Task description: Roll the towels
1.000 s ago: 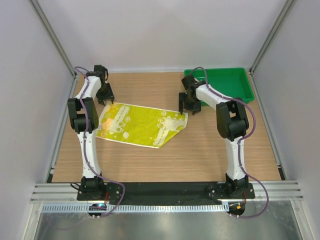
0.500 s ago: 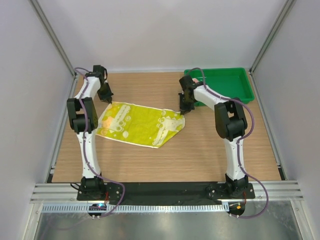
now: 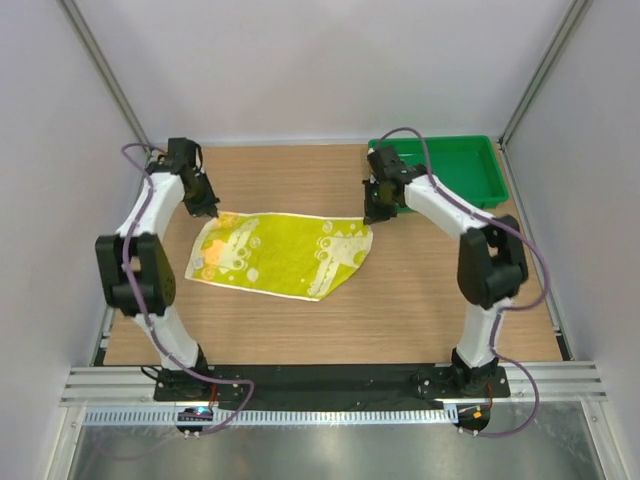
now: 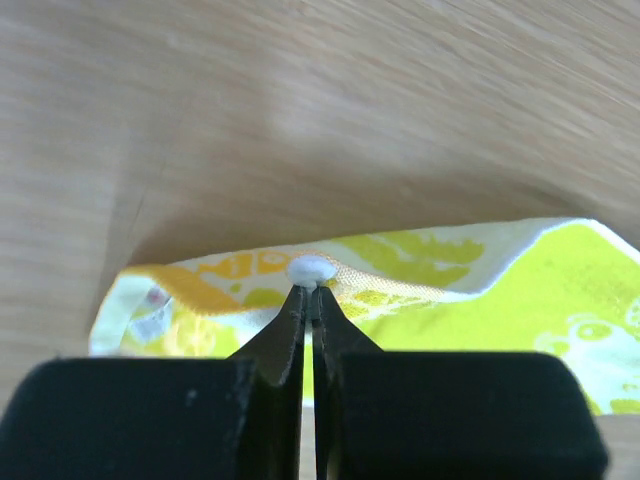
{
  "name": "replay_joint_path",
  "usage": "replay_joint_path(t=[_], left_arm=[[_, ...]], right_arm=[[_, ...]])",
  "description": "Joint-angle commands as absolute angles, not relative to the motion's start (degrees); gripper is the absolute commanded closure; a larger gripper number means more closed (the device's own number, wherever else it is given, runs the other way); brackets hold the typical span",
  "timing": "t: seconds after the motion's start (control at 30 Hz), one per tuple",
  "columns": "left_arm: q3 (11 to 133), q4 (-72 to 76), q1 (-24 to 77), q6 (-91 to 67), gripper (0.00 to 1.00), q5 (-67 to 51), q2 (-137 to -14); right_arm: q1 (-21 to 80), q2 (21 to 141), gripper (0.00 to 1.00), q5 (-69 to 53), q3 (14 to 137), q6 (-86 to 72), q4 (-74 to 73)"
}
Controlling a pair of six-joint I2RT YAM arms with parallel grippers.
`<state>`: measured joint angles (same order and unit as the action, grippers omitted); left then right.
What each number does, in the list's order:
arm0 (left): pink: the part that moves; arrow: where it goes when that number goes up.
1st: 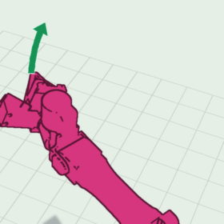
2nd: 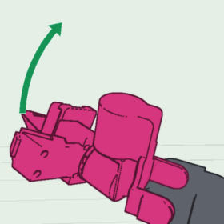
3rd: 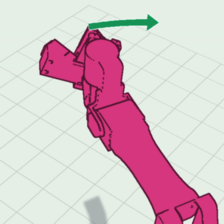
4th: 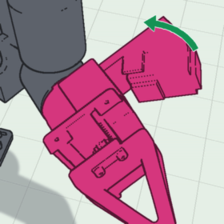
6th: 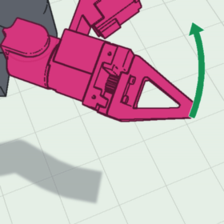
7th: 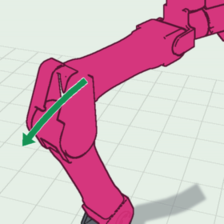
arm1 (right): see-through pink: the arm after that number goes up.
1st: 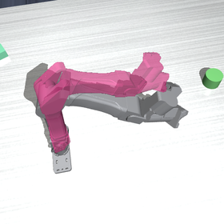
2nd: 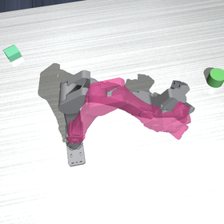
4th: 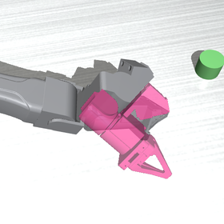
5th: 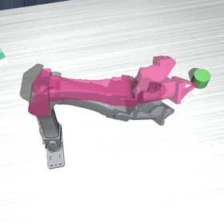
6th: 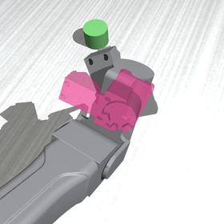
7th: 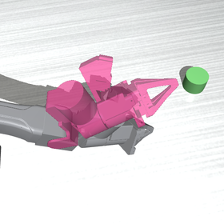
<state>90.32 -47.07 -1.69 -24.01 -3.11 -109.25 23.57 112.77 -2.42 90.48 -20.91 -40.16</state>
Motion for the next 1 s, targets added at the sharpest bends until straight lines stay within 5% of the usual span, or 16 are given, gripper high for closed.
replay_joint_path(t=[0.0, 0.33, 0.47, 0.77, 0.97], left_arm=[[83.9, -46.1, 1.4, -25.1, 1.00, -3.3, -91.9], [72.3, -59.7, 11.1, -30.1, 1.00, -0.4, -52.3], [74.1, -68.6, 11.8, -30.2, 1.00, -0.4, -45.4], [60.3, -62.9, 13.4, -34.8, 1.00, -0.5, -45.8], [58.7, -54.1, 12.9, -32.5, 1.00, 6.0, -60.1]], right_arm=[[26.3, 96.9, 0.99, -1.9, 85.5, -21.3, -39.0], [37.8, 54.3, 0.99, 9.0, 67.5, -32.7, -52.2], [37.9, 43.1, 0.99, 14.2, 67.7, -36.0, -59.8], [37.6, 59.8, 0.99, 20.7, 64.8, -37.1, -58.5], [30.4, 79.5, 0.99, 16.8, 65.3, -31.9, -46.6]])
